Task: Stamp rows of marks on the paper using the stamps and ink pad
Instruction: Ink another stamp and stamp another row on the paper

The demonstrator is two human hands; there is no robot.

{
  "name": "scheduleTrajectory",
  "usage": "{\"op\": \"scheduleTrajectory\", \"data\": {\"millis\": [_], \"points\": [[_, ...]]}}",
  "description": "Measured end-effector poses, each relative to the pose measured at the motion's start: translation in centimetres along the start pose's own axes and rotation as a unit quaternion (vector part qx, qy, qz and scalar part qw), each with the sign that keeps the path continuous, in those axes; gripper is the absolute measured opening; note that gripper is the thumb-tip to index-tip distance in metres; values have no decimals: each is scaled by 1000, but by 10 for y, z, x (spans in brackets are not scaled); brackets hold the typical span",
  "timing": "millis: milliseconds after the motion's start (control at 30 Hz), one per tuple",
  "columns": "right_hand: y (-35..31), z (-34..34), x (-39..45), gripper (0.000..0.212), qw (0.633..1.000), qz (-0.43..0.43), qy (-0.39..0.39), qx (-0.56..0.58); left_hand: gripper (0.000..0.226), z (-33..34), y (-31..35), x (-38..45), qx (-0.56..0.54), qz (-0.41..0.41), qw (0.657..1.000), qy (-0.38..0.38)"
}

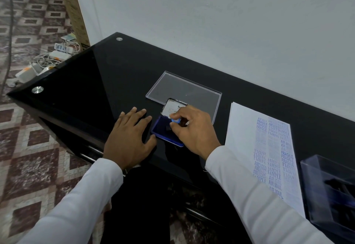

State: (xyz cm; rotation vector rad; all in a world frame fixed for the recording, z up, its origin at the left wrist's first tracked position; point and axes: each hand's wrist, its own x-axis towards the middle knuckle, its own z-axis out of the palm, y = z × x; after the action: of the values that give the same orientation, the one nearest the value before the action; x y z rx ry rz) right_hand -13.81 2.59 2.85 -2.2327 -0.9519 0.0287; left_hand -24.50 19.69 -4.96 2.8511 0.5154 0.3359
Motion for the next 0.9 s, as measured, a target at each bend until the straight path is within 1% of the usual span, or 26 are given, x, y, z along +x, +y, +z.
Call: {"op": "scheduleTrajectory", "data": {"millis": [100,200,433,533,900], "points": [[-1,1,-1,14,1000,9,-11,9,75,0,0,-1,0,0,1000,0],[-1,2,0,14,1000,11,-4,3,76,-1,1,-1,-1,0,1000,0],[2,4,1,25,1000,-7,7,-11,75,-2,1,-1,-1,1,1000,1],[3,5,1,26,1000,-13,13,-12,75,-3,1,-1,-8,3,1000,3],[0,1,-3,16,1000,9,-15,6,77,-2,1,-1,-6,-2,1000,-4]]}}
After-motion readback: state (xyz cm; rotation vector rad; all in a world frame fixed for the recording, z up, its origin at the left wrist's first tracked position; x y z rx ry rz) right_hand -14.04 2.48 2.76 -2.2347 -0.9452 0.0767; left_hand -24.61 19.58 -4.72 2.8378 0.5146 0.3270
